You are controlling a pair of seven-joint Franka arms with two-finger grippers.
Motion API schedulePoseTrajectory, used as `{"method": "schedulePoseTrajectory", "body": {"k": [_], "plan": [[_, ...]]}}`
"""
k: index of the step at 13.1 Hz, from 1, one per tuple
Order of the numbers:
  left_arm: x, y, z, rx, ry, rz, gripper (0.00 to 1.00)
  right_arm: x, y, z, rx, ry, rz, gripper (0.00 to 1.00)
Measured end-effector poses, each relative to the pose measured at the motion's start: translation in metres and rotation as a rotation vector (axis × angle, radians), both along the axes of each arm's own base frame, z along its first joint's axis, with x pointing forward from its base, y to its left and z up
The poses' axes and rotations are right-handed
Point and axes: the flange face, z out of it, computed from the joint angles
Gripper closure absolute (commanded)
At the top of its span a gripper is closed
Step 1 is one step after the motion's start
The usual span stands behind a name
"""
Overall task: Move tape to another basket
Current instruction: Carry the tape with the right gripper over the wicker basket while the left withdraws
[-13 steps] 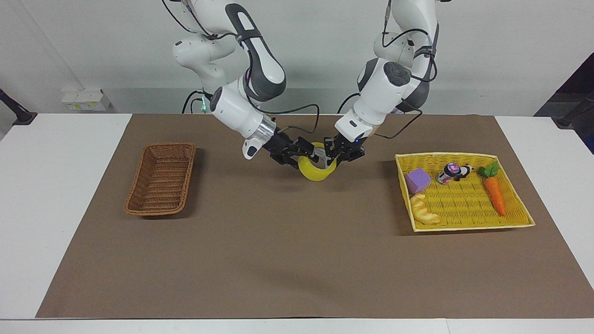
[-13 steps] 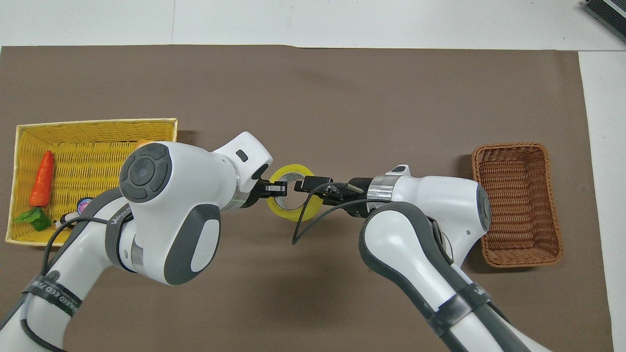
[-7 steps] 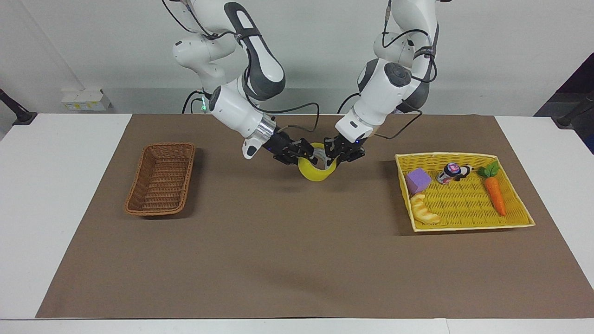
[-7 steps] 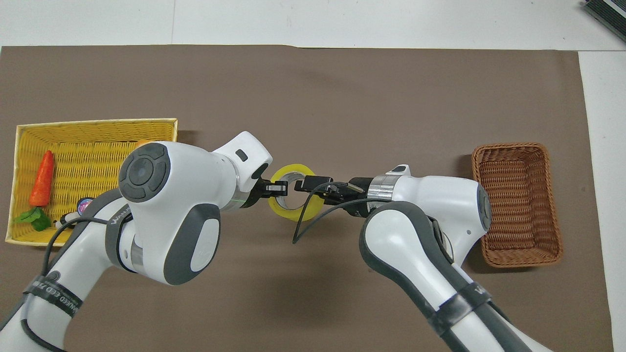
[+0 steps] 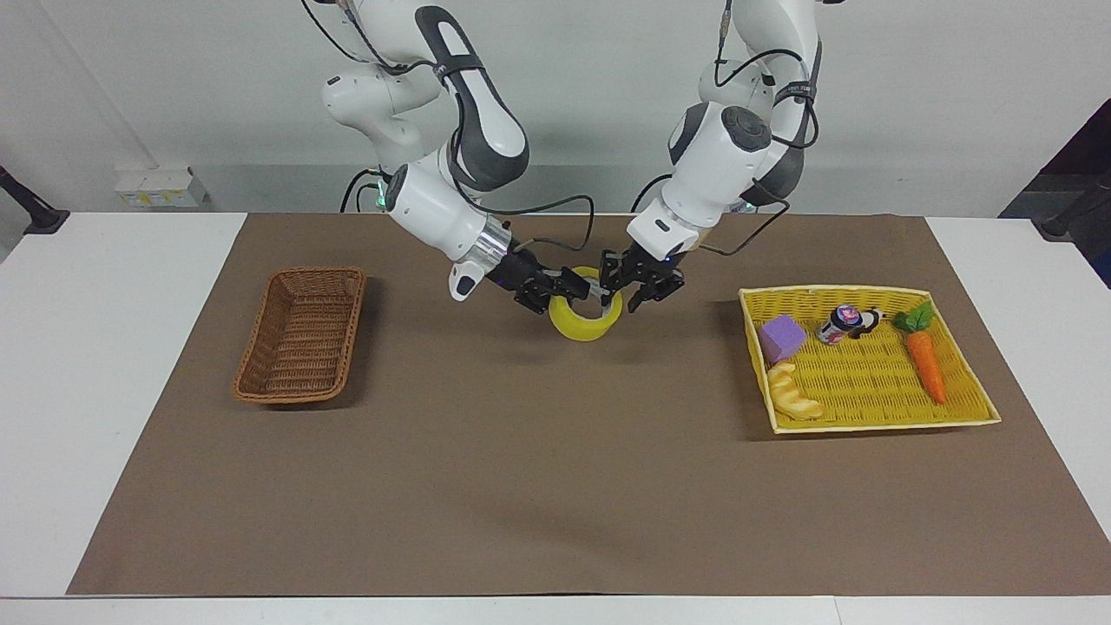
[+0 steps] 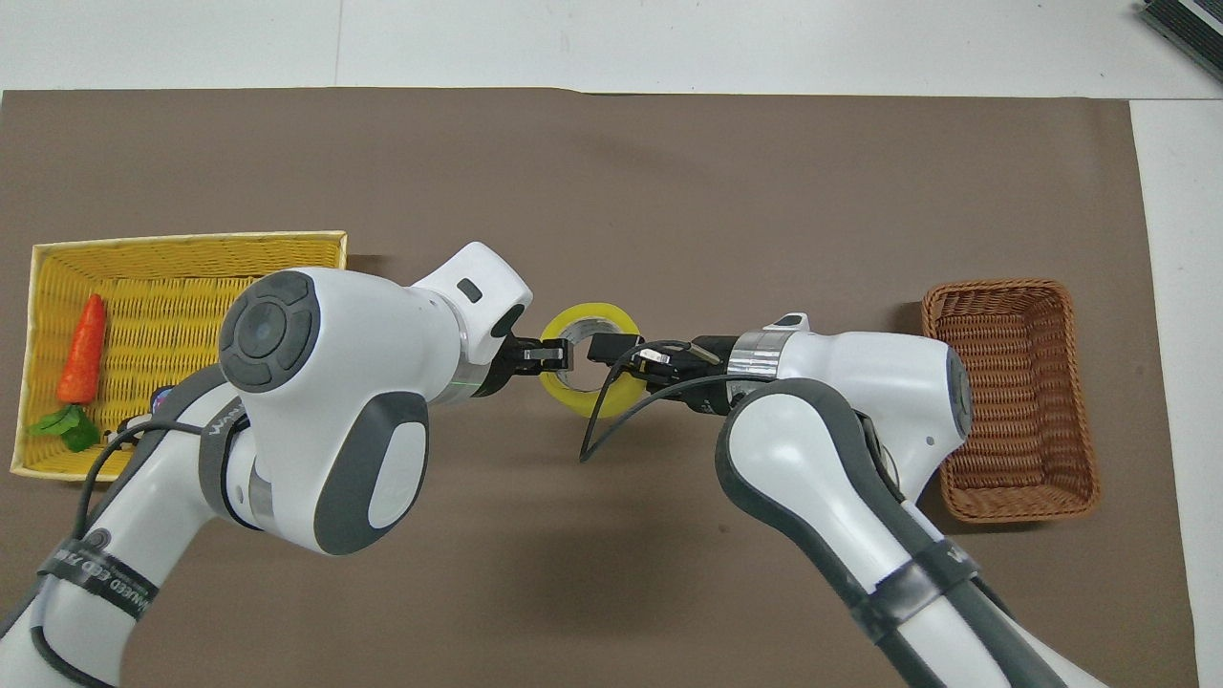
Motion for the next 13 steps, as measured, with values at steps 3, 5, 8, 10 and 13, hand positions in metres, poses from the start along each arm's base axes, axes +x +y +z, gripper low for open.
{"method": "schedulePoseTrajectory", "body": {"k": [3,5,8,10,13], "plan": [[0.009,0.006,0.013,-0.011,-0.024,0.014,0.00,0.000,-0.001,0.000,0.000,0.000,-0.001,1.00],[0.019,0.020,0.025,-0.002,-0.041,0.027,0.00,0.001,-0.002,0.000,-0.005,0.000,-0.001,1.00],[0.034,0.059,0.051,0.115,-0.062,0.013,0.00,0.008,-0.014,0.002,-0.063,0.003,-0.005,1.00],[0.045,0.092,0.073,0.197,-0.098,0.024,0.00,0.016,-0.027,0.010,-0.122,-0.008,-0.005,1.00],[0.061,0.142,0.108,0.271,-0.164,0.036,0.00,0.031,-0.047,0.032,-0.234,-0.002,0.019,1.00]]}}
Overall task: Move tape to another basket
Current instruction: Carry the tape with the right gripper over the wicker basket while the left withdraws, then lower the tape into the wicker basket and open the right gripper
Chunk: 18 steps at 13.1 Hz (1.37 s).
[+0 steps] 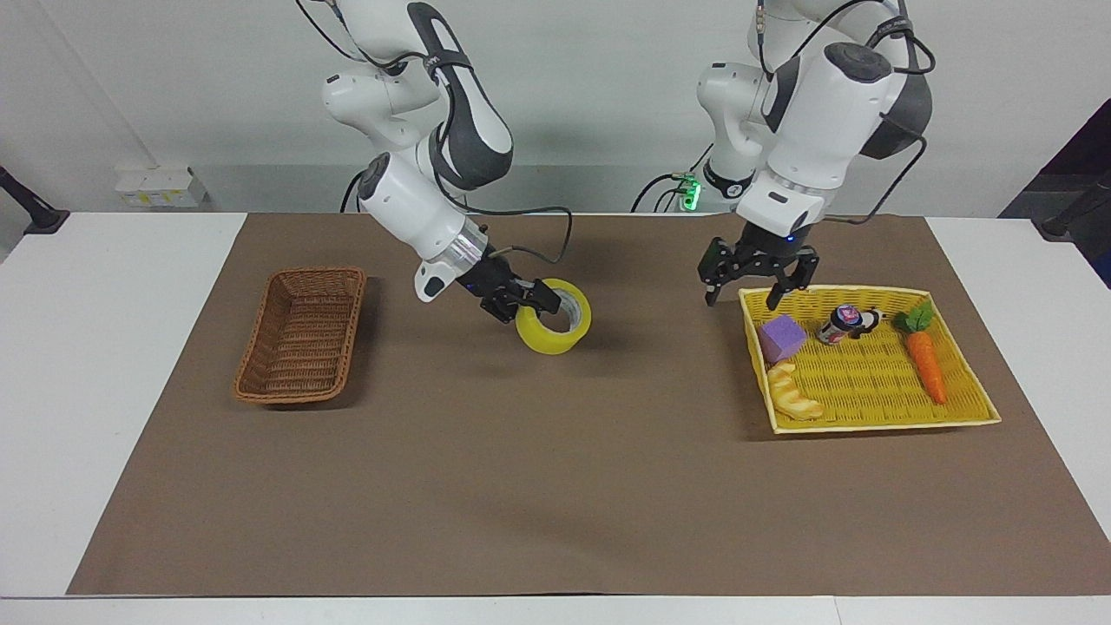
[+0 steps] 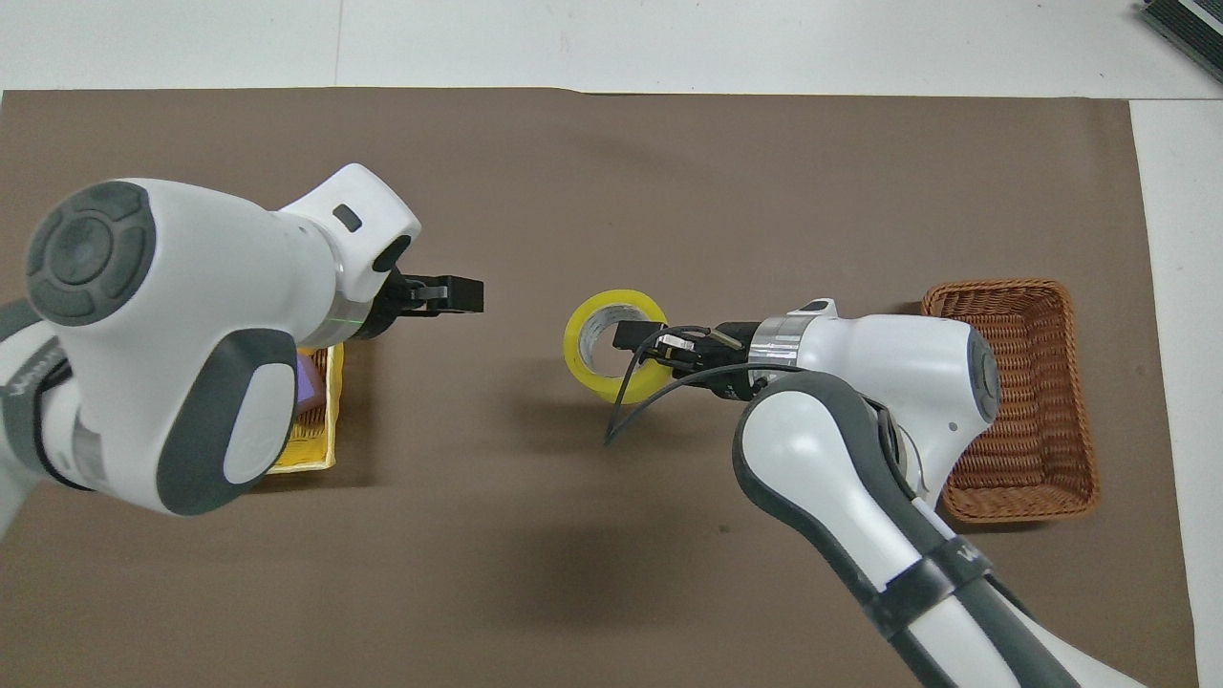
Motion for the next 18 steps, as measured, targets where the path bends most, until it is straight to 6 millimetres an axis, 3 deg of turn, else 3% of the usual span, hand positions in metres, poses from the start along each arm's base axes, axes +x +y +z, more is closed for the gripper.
{"method": "schedulePoseTrajectory", "body": {"k": [2,5,9,12,16,18], "plan": [[0.008,0.042,0.026,0.038,-0.009,-0.040,0.00,0.013,-0.023,0.018,-0.080,0.032,0.034,1.00],[0.005,0.099,0.066,0.078,0.040,-0.095,0.00,0.027,-0.074,0.039,-0.200,0.077,0.075,1.00],[-0.009,0.145,0.096,0.099,0.114,-0.132,0.00,0.035,-0.133,0.044,-0.385,0.109,0.070,1.00],[-0.014,0.157,0.107,0.100,0.128,-0.131,0.00,0.035,-0.185,0.039,-0.475,0.156,0.041,1.00],[-0.016,0.151,0.110,0.101,0.124,-0.142,0.00,0.023,-0.271,0.027,-0.546,0.247,0.041,1.00],[-0.017,0.151,0.111,0.100,0.127,-0.143,0.00,0.014,-0.297,0.017,-0.581,0.280,0.055,1.00]]}}
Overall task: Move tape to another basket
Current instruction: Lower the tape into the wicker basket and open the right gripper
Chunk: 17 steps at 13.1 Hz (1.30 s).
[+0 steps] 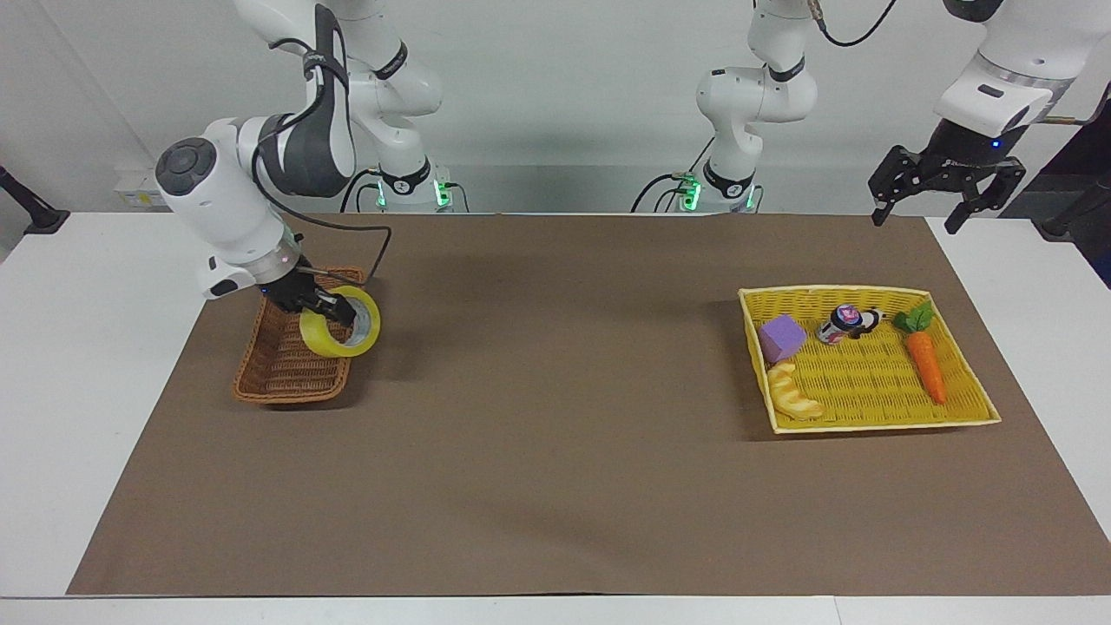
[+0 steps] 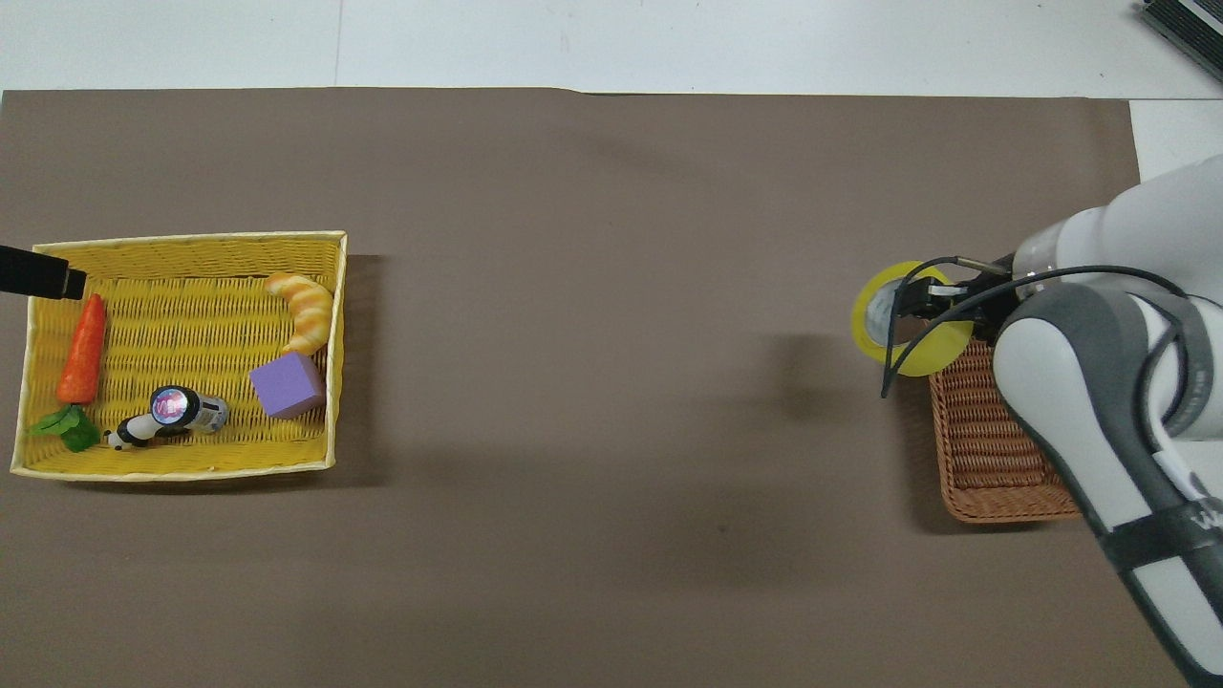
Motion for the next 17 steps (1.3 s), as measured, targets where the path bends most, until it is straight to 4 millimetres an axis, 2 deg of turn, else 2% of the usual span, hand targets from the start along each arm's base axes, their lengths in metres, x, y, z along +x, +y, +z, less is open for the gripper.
{"method": "schedulePoseTrajectory", "body": {"k": [2,5,6,7,10,13,15,17], "plan": [[-0.001,0.001,0.000,0.000,0.001,0.001,0.00,-0.012,-0.014,-0.018,-0.040,0.050,0.051,1.00],[-0.001,0.001,0.000,0.000,0.002,0.002,0.00,-0.028,-0.019,-0.049,-0.070,0.112,0.109,1.00],[-0.001,0.001,0.000,0.000,0.002,0.002,0.00,-0.031,-0.019,-0.055,-0.081,0.129,0.130,0.78],[-0.001,0.001,0.000,0.000,0.002,0.002,0.00,-0.034,-0.020,-0.061,-0.096,0.143,0.146,0.01],[-0.001,0.001,0.000,0.000,0.002,0.002,0.00,-0.039,-0.021,-0.079,-0.097,0.153,0.171,0.00],[-0.001,0.001,0.000,0.000,0.002,0.002,0.00,-0.040,-0.027,-0.078,-0.093,0.153,0.183,0.00],[-0.001,0.001,0.000,0.000,0.002,0.002,0.00,-0.034,-0.029,-0.063,-0.101,0.121,0.182,0.00],[-0.001,0.001,0.000,0.000,0.002,0.002,0.00,-0.020,-0.027,-0.027,-0.118,0.057,0.185,0.00]]}}
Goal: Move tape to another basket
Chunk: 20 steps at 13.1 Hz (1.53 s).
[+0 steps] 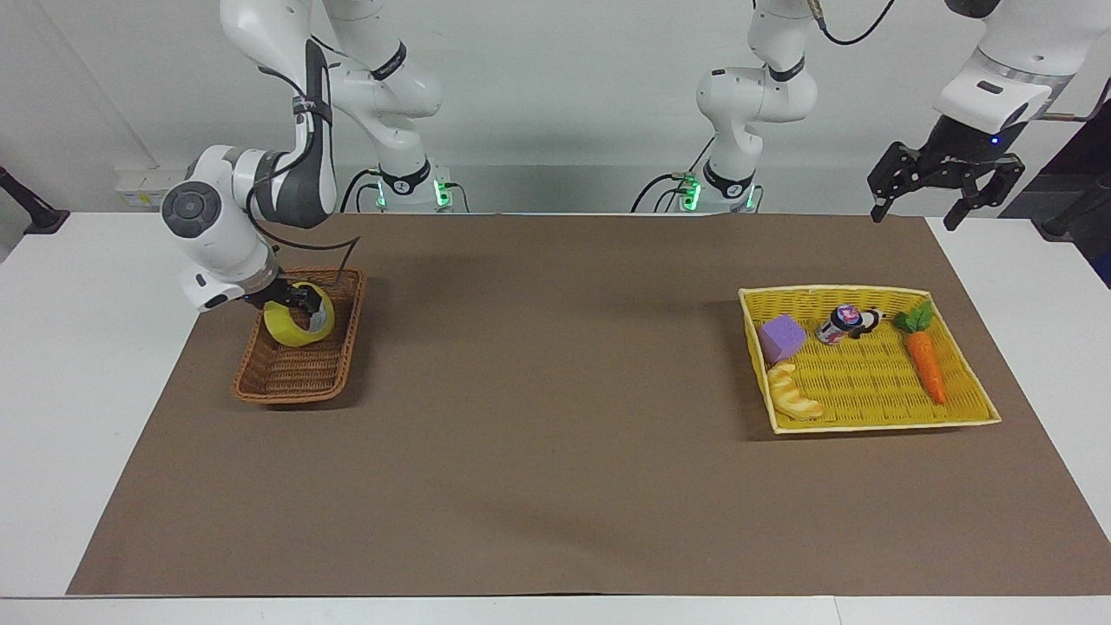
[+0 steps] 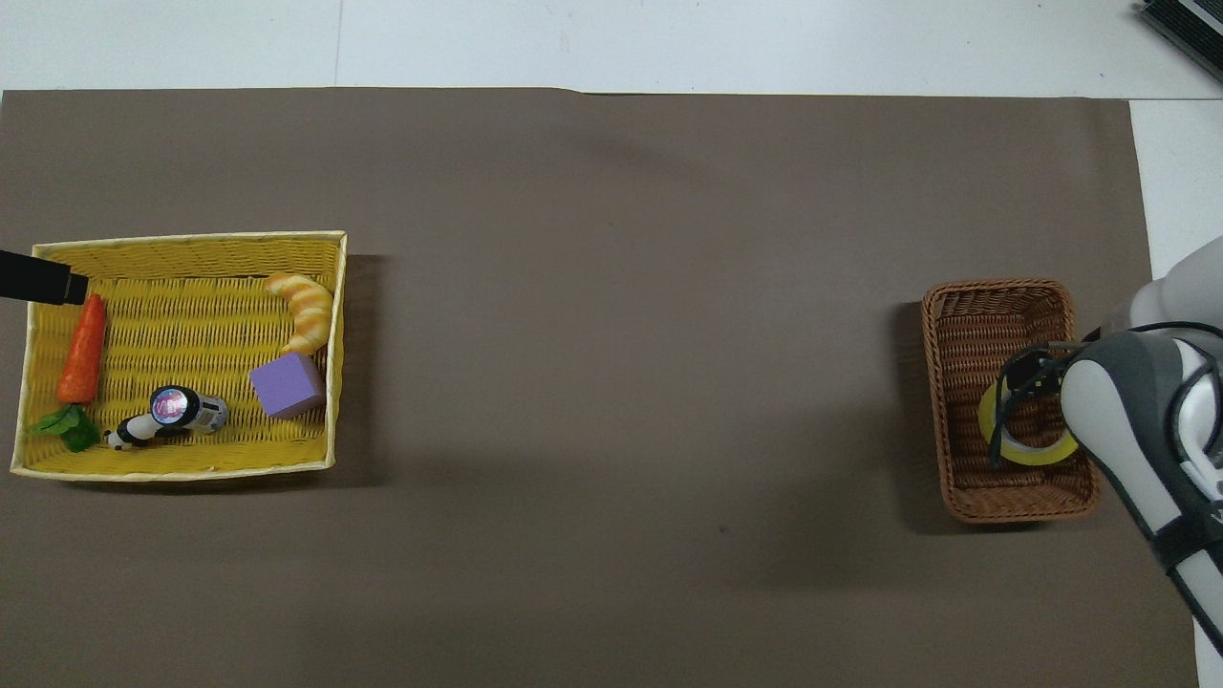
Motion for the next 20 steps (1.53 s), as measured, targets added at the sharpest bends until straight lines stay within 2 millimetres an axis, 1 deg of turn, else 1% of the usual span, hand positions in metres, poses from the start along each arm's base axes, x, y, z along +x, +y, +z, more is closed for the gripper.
{"method": "schedulePoseTrajectory", "body": {"k": [2,5,6,7,9,10,11,12,13,14,15,18,19,20], "plan": [[0.000,0.000,0.000,0.000,0.000,0.000,0.00,0.012,0.004,0.036,-0.005,-0.066,0.006,0.00],[0.000,0.000,0.000,0.000,0.000,0.000,0.00,0.025,0.013,0.077,0.039,-0.158,-0.009,0.00],[0.000,0.000,0.000,0.000,0.000,0.000,0.00,0.029,0.018,0.096,0.054,-0.191,-0.010,0.00],[0.000,0.000,0.000,0.000,0.000,0.000,0.00,0.032,0.025,0.116,0.063,-0.218,-0.003,0.00],[0.000,0.000,0.000,0.000,0.000,0.000,0.00,0.033,0.045,0.158,0.066,-0.242,0.030,0.00],[0.000,0.000,0.000,0.000,0.000,0.000,0.00,0.031,0.057,0.176,0.068,-0.237,0.047,0.00],[0.000,0.000,0.000,0.000,0.000,0.000,0.00,0.030,0.071,0.188,0.072,-0.232,0.068,0.00],[0.000,0.000,0.000,0.000,0.000,0.000,0.00,0.029,0.084,0.194,0.076,-0.227,0.090,0.00],[0.000,0.000,0.000,0.000,0.000,0.000,0.00,0.027,0.096,0.195,0.080,-0.208,0.105,0.00],[0.000,0.000,0.000,0.000,0.000,0.000,0.00,0.024,0.101,0.193,0.083,-0.182,0.111,0.00],[0.000,0.000,0.000,0.000,0.000,0.000,0.00,0.022,0.102,0.195,0.084,-0.161,0.110,0.00],[0.000,0.000,0.000,0.000,0.000,0.000,0.00,0.011,0.100,0.233,0.110,-0.139,0.095,0.00],[0.000,0.000,0.000,0.000,0.000,0.000,0.00,0.007,0.101,0.241,0.119,-0.128,0.094,0.00],[0.000,0.000,0.000,0.000,0.000,0.000,0.00,0.006,0.102,0.242,0.123,-0.119,0.093,0.00]]}}
